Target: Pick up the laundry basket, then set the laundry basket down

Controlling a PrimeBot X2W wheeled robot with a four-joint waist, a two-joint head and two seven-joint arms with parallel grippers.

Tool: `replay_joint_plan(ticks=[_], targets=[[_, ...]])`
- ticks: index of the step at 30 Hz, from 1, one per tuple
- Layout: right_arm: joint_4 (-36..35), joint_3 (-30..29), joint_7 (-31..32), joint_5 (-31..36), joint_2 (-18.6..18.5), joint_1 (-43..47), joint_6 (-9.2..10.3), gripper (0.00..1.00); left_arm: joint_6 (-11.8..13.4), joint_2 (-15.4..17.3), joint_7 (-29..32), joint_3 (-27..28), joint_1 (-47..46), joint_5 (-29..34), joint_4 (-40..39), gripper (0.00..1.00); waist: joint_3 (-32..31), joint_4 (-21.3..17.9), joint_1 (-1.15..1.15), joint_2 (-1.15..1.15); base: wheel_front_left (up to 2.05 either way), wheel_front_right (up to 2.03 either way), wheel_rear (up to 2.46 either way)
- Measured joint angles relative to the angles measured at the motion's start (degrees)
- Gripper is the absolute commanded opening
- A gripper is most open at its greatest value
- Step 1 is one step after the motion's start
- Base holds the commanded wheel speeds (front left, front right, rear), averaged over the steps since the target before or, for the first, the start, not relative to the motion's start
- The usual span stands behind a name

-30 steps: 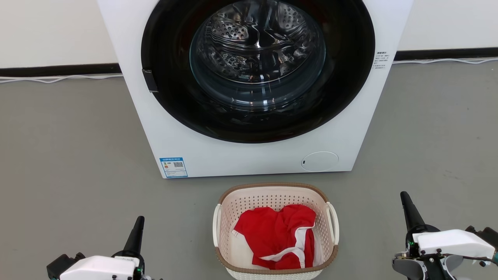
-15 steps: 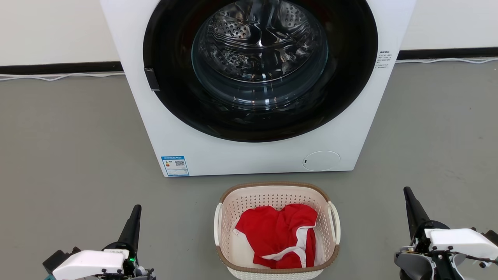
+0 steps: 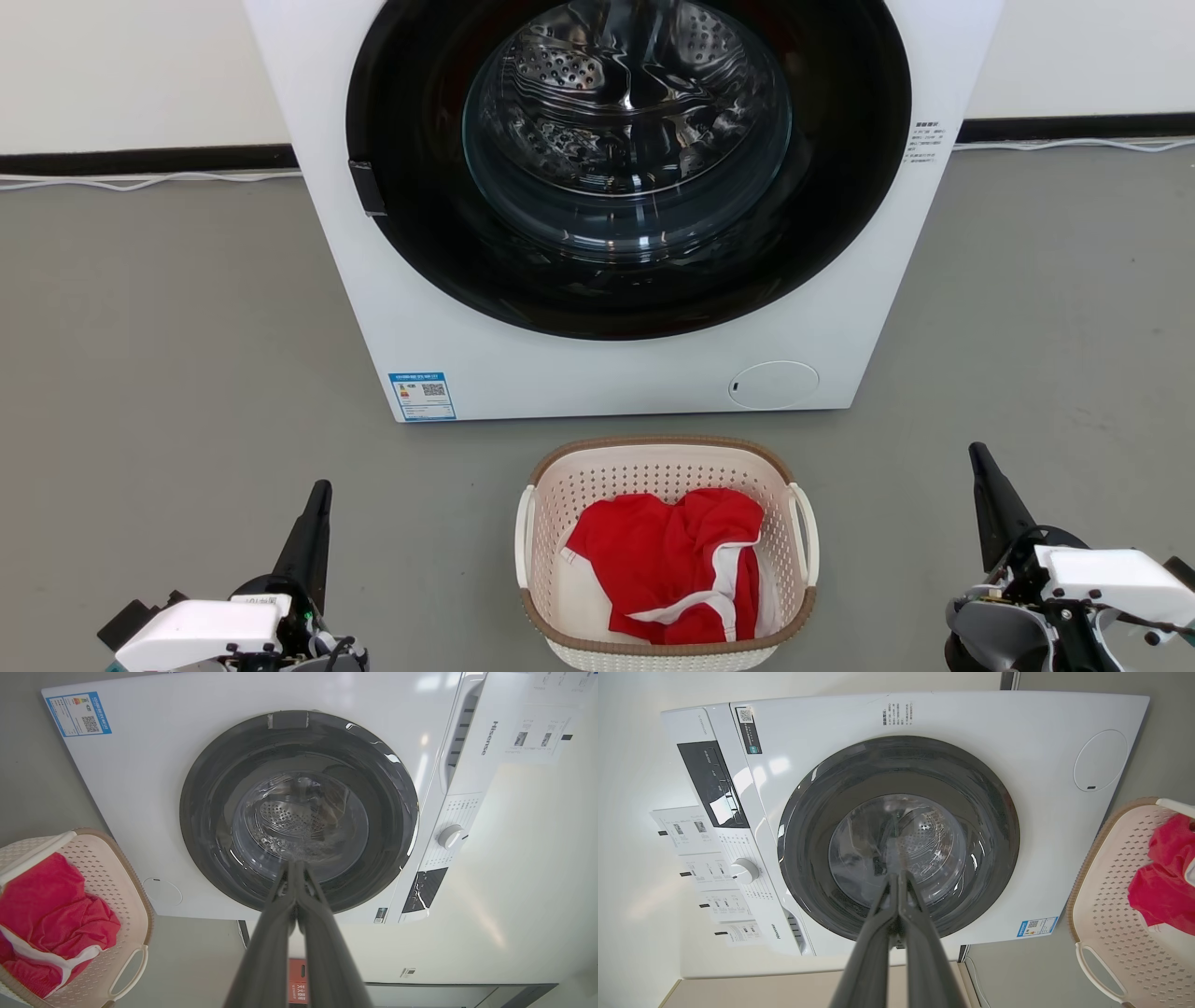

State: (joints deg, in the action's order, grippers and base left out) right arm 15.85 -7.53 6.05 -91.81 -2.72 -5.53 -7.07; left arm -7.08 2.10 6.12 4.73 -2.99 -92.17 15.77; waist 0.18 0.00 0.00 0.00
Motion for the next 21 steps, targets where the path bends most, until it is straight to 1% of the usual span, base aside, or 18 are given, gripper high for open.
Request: replay_joint_plan(ticks=[21], targets=[[0.0, -0.01, 0.0, 0.0, 0.0, 0.03, 0.0, 0.0, 0.0, 0.0, 0.0, 0.0, -0.01, -0.07, -0.04, 0.0, 0.0, 0.0, 0.0, 0.0, 0.0, 0.0, 0.0]])
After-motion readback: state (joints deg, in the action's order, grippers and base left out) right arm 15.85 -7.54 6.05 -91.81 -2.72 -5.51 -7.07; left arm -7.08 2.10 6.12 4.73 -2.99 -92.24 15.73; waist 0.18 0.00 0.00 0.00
